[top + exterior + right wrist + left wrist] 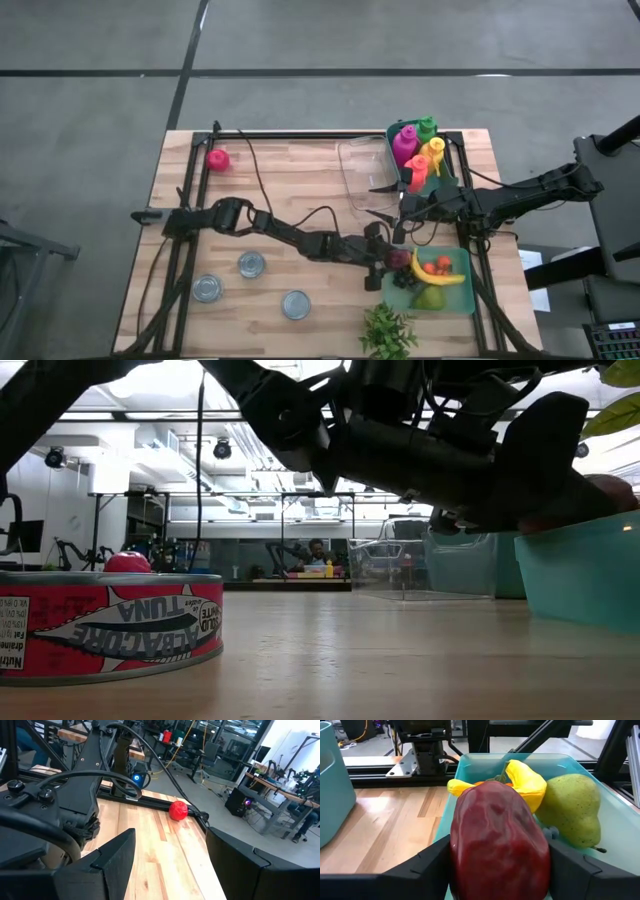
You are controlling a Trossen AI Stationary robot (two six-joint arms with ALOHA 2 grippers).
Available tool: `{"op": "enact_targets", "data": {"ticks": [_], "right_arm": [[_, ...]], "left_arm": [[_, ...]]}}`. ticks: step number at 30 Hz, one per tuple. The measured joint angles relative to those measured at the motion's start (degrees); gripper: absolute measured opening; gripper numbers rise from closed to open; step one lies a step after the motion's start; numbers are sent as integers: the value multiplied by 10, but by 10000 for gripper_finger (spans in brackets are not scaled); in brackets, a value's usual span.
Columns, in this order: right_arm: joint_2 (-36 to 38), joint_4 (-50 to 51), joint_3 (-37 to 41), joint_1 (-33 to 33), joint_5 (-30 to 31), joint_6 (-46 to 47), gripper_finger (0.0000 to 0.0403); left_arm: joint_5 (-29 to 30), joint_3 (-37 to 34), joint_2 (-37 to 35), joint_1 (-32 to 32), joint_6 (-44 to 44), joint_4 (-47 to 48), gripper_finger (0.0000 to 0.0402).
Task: Pick & Place Food Item
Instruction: Put the dark red apple into the green transparent bin, then put the red apple into the green transparent bin
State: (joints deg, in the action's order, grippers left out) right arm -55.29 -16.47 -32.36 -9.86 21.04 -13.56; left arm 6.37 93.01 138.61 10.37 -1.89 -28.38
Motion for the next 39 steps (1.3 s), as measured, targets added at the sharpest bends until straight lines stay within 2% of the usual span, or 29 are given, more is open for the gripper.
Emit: {"op": "enact_targets", "data": {"ticks": [9, 14, 39], "right_arm": [[0, 0, 0, 0, 0, 0, 239], [0, 0, 0, 0, 0, 0, 239], [0, 0, 0, 0, 0, 0, 239]], "left_arm": [[0, 0, 0, 0, 4, 0, 354], [0, 0, 0, -1, 4, 0, 385], [0, 5, -13, -1, 8, -8, 391]]}}
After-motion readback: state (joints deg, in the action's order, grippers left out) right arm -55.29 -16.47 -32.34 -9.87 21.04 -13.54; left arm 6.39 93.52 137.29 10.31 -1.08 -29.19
